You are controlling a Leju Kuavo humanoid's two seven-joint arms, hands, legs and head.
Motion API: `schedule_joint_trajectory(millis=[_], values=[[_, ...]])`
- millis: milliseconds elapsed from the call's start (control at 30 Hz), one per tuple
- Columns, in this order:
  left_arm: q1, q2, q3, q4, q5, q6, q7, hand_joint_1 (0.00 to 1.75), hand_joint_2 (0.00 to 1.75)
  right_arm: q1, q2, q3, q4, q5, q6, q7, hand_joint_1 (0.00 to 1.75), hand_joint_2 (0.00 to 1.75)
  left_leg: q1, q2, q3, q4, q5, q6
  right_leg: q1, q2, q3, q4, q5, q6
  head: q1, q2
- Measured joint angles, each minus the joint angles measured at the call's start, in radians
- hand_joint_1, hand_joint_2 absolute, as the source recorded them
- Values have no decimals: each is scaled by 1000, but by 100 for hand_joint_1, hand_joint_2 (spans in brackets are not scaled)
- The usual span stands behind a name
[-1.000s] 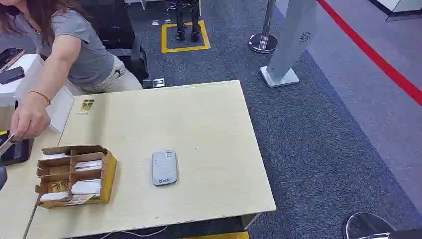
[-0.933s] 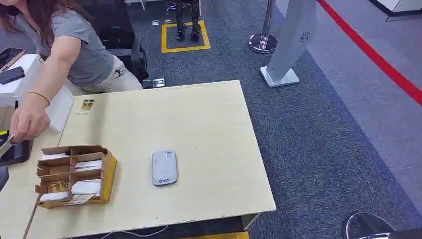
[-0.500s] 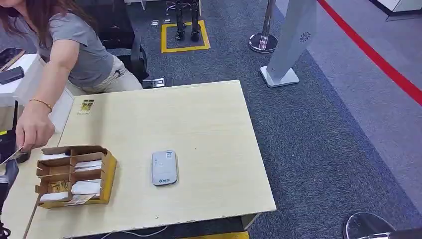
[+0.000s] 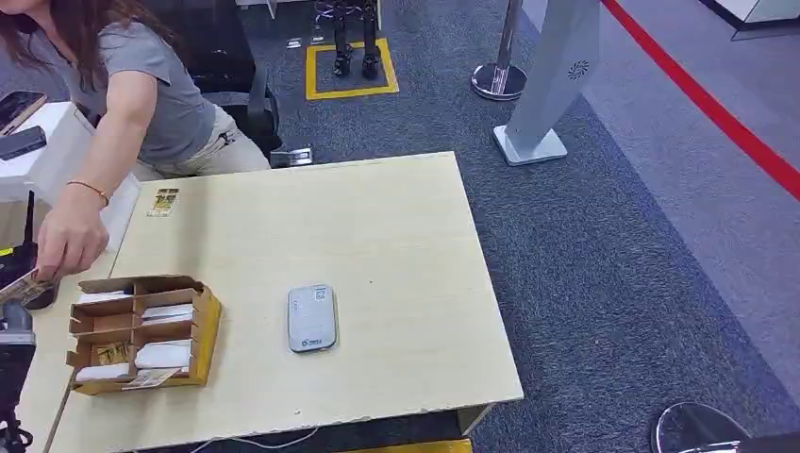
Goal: Pass the card to the sensor for recognition and then transmit it.
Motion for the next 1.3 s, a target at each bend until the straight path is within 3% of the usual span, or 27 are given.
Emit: schedule_joint_trajectory(millis=[200,733,1100,1300], values=[[-12,0,-10,13,-15,9,5,175,175,0,2,0,0,6,0,0,0,175,0,0,0,0,0,0,0,0,0,0,0,0,0,0],[-81,-8,-113,47,-172,114,10,175,175,-6,8,0,0,43,1,0,0,175,0,0,0,0,0,0,0,0,0,0,0,0,0,0],[-193,-31,-265,151,-334,197,34,175,175,-12,9,2,0,82,13,0,0,175,0,0,0,0,0,0,0,0,0,0,0,0,0,0],[-275,-52,-384,242,-492,254,67,175,175,-21,12,5,0,107,18,0,0,175,-1,-1,0,1,0,0,0,-1,0,0,1,0,0,0]])
